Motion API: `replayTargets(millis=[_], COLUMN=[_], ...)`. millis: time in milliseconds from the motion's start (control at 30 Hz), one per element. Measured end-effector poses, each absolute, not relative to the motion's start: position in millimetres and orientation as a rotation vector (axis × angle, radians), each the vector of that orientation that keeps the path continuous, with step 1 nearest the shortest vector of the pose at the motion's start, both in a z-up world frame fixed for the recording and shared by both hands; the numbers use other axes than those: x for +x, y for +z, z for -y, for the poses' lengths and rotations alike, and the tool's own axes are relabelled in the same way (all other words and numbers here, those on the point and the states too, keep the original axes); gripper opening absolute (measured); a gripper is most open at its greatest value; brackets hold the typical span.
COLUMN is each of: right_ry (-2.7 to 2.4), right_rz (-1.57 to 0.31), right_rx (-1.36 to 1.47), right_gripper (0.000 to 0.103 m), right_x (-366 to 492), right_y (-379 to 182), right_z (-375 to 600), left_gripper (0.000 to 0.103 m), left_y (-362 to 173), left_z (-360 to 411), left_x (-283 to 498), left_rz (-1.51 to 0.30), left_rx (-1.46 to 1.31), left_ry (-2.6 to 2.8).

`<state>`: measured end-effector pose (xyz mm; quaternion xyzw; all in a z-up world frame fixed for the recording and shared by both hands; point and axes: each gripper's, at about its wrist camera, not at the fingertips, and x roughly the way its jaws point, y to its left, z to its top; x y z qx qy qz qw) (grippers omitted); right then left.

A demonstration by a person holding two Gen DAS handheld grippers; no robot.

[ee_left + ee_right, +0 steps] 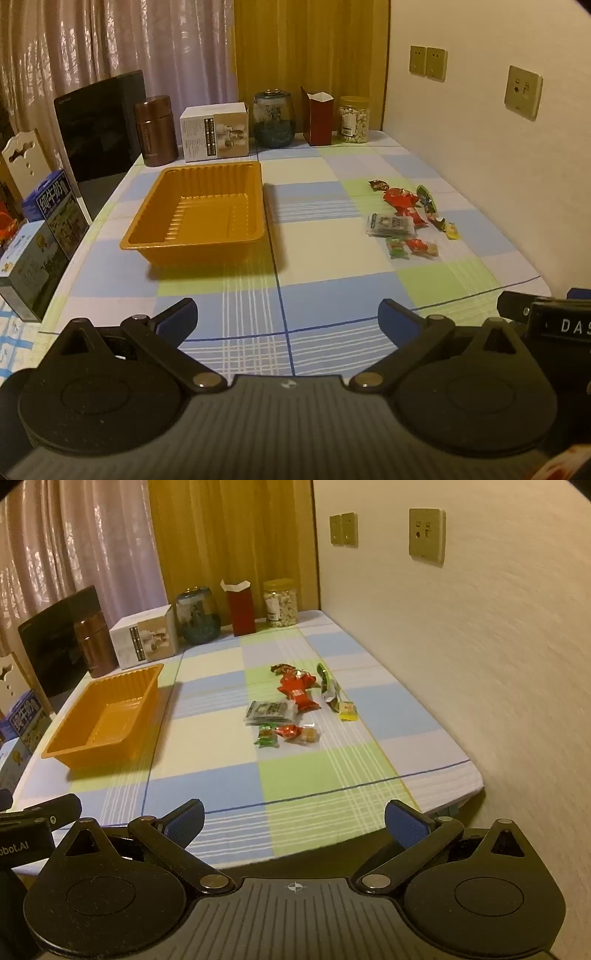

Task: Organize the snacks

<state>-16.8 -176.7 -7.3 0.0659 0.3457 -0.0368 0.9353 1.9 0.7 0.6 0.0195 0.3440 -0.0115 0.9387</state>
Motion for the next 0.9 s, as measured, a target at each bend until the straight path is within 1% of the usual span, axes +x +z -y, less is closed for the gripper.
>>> replayTargets(millis=[233, 900], right_ry=[-0.07, -0.079], right_rz=[-0.717, -0.718], right_rx=[0.131, 0.132], right_gripper=[0.103, 0.103], right_x=[-16, -15], right_y=[-8, -10], right_z=[173, 177], left_gripper=[0.103, 0.103], left_y=[-3, -9], left_z=[-3, -1], left_x=[-4, 2], left_rz=[-0.673, -0.699], left_rx=[0.018, 0.005], left_ry=[-0.042, -0.049])
